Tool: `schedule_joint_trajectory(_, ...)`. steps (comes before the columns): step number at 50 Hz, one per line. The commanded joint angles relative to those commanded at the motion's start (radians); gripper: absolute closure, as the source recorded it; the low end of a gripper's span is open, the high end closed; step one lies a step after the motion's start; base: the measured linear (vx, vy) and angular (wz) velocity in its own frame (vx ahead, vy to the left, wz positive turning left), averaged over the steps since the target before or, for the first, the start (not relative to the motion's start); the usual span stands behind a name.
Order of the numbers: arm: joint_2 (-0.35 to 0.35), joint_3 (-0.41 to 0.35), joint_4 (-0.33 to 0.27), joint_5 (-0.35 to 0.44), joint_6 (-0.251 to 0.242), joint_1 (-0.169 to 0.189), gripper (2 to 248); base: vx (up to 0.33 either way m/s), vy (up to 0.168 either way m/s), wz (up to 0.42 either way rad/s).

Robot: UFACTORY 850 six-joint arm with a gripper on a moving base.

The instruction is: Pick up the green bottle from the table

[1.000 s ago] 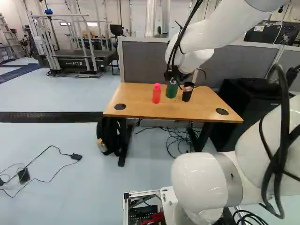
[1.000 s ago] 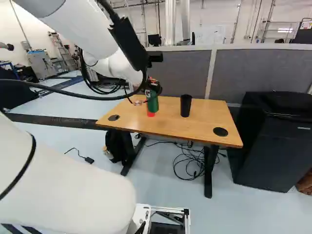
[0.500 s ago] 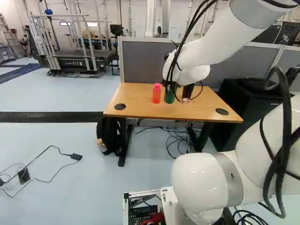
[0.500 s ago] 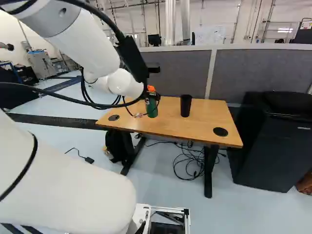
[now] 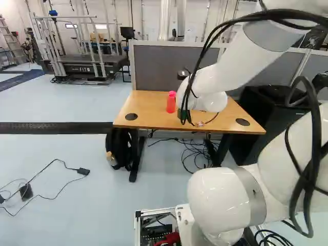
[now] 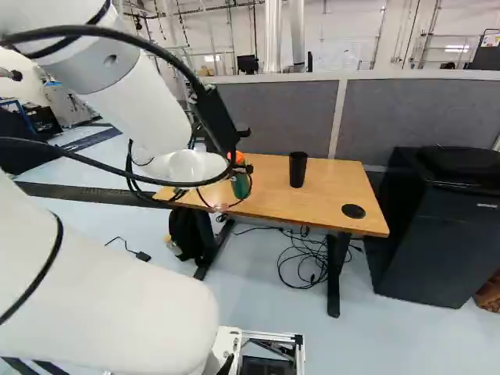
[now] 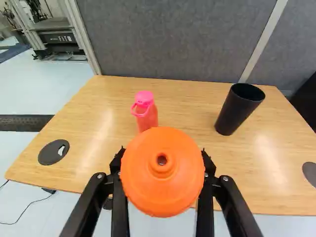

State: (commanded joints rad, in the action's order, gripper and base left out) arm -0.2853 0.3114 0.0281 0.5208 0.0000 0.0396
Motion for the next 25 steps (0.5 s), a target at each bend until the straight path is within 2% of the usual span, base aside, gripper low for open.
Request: schedule_joint_trajectory(25,0.003,-0.120,-0.015,0.188,0.000,-0.021,129,0.000,0.000,0.000)
